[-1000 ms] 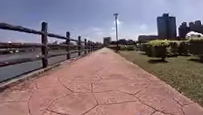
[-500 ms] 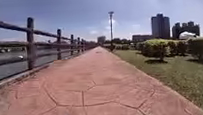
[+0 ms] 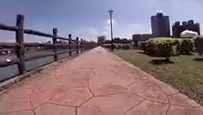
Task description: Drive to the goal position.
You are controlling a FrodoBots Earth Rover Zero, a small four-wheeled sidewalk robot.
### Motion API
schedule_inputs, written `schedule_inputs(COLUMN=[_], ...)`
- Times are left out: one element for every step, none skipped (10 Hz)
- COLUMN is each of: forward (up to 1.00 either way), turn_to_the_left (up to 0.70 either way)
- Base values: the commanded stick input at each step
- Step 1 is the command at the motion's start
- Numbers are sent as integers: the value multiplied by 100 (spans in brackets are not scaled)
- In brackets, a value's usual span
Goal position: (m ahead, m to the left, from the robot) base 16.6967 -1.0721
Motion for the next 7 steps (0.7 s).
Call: schedule_inputs(forward=[70, 70, 70, 70, 70, 70, 70], turn_to_the_left=[0, 0, 0, -4, -35, -25, 0])
